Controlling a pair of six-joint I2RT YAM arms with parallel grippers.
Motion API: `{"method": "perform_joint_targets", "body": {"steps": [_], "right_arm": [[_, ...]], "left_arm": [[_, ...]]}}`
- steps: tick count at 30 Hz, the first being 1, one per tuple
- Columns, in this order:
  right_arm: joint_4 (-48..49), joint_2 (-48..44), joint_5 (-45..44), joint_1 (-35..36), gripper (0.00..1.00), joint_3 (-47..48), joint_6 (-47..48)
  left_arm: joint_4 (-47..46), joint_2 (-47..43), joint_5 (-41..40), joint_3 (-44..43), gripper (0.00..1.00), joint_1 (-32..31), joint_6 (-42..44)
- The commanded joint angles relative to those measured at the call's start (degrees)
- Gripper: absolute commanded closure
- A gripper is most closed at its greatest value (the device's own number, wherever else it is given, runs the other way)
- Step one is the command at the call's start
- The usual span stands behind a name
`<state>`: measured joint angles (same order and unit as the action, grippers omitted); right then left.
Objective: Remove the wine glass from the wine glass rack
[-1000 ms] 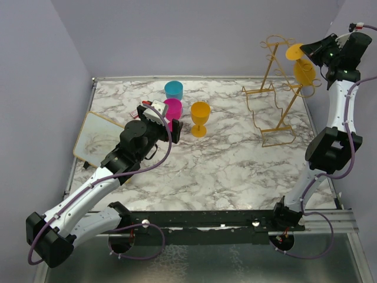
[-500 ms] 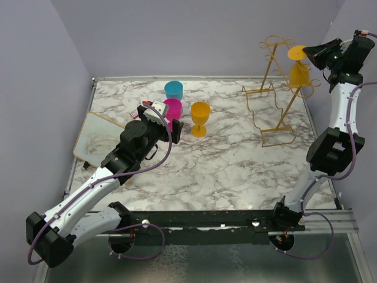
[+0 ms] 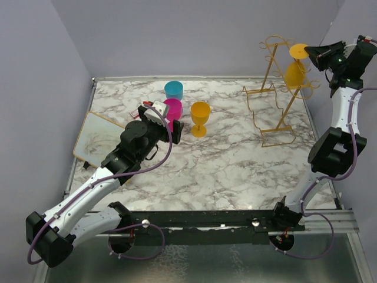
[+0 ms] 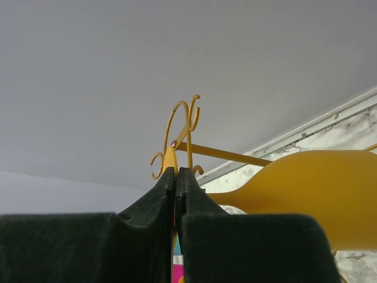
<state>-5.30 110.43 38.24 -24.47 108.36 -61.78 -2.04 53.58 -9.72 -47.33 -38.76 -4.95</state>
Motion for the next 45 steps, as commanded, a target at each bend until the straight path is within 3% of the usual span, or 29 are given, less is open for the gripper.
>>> {"method": "perform_joint_targets", "body": {"steps": [1, 9, 22, 45], "right_arm": [[3.5, -2.9, 1.3, -1.7, 0.99, 0.1, -3.1], [-0.7, -5.4, -5.3, -1.8, 0.99, 0.8, 1.8], [-1.5, -2.6, -6.8, -1.7, 0.99, 3.2, 2.1], [-7.0, -2.3, -17.3, -1.5, 0.99, 3.9, 6.5]], "left_arm": [[-0.9, 0.0, 0.0, -0.1, 0.01, -0.3, 0.5], [-0.9, -0.1, -0.1, 0.0, 0.01, -0.3, 0.4], [-0.9, -0.4, 0.0, 0.0, 0.01, -0.3, 0.4], [-0.8, -0.5, -0.1, -0.1, 0.01, -0.3, 0.6]]}}
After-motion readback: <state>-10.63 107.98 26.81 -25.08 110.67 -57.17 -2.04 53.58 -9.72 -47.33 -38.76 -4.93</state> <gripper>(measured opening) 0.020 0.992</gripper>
